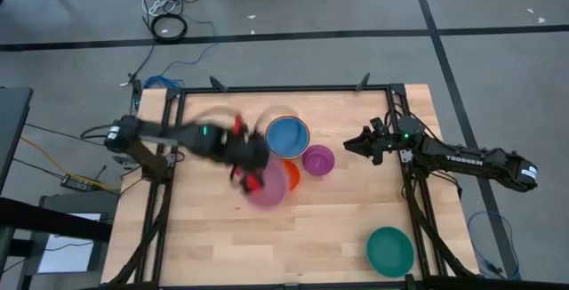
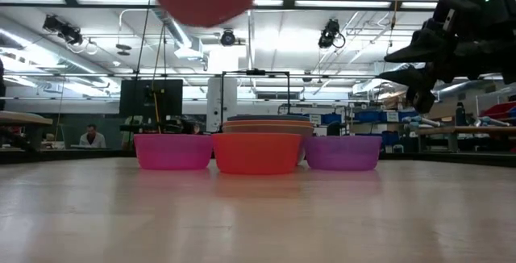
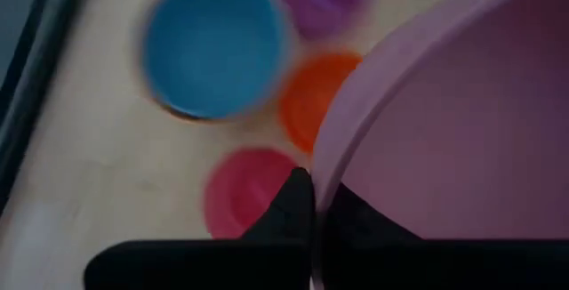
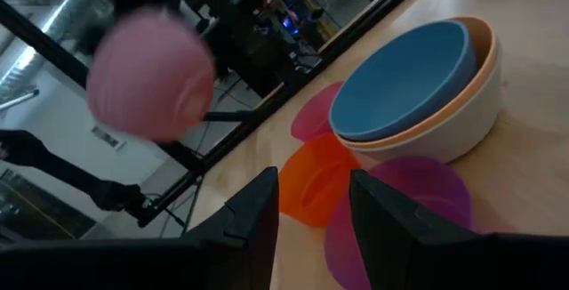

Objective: Nest bowls inside each other
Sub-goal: Stack the pink bowl on top of the blue bowl

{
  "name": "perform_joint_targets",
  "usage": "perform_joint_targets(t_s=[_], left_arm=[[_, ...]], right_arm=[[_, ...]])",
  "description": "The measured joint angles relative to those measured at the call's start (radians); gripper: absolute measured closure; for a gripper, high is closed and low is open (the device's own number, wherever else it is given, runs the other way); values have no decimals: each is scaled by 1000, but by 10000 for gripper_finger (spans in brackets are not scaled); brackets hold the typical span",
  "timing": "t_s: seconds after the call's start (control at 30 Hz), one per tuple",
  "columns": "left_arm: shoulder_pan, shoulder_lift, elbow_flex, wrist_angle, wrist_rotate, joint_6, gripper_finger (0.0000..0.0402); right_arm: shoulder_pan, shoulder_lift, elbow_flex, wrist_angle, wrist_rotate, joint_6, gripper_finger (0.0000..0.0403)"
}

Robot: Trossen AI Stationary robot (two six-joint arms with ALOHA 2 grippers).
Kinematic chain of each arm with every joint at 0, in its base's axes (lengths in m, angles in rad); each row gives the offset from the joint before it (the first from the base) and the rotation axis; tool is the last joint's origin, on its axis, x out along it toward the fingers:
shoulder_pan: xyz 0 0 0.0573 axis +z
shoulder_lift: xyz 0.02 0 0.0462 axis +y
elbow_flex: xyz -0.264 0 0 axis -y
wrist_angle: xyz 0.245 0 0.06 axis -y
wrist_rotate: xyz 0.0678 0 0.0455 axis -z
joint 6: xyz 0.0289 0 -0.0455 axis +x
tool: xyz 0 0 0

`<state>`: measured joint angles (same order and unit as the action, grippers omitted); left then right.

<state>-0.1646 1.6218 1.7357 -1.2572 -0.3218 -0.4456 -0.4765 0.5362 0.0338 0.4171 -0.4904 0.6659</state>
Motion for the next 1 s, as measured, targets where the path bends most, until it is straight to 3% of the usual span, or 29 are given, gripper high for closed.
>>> perform_joint_targets(t_s=[0.27,0.43,0.6,0.8,1.0], left_arm=[[335,89,78,65,93,-34,399],[471,220,137,62,268,-57,399],[524,368,258,-18,384,-47,399],[548,510,428,-208,385,1,399],[568,547,447,-260,347,21,399]], right_arm=[[54,0,0,25,28,-30,274],[90,0,0,52,38,-50,274],[111,0,0,87,37,-74,274],[110,0,0,132,18,-74,274],[98,0,0,174,-3,-69,274]])
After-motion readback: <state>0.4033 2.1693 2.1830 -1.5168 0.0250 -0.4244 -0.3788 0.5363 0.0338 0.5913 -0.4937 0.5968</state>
